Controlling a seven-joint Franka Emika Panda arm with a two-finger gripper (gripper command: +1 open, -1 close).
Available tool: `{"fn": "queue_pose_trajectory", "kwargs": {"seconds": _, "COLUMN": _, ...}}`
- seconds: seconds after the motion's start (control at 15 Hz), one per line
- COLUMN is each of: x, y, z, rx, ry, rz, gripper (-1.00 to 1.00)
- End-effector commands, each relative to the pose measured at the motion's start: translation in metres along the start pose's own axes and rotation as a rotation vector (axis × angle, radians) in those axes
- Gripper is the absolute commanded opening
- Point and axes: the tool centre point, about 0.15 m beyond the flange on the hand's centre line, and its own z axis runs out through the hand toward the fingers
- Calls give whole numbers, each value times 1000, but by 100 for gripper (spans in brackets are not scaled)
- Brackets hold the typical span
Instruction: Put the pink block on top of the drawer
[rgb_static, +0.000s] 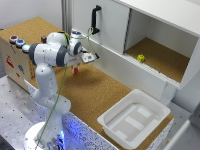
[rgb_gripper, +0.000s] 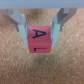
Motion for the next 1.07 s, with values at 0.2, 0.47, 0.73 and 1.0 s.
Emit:
{"fn": "queue_pose_trajectory", "kwargs": {"seconds": 0.2, "x": 45, "y": -2, "z": -123, "rx": -35, "ry": -22, "rz": 18, "gripper": -100}}
{"fn": "queue_pose_trajectory", "kwargs": {"seconds": 0.47, "x": 97, "y": 2, "z": -167, "rx": -41, "ry": -25, "rz": 0, "gripper": -100}}
{"fn": "queue_pose_trajectory", "kwargs": {"seconds": 0.73, "x": 155, "y": -9, "z": -189, "rx": 15, "ry": -21, "rz": -49, "gripper": -100}}
{"fn": "queue_pose_trajectory", "kwargs": {"seconds": 1.0, "x": 203, "y": -16, "z": -201, "rx": 48, "ry": -32, "rz": -100, "gripper": -100}}
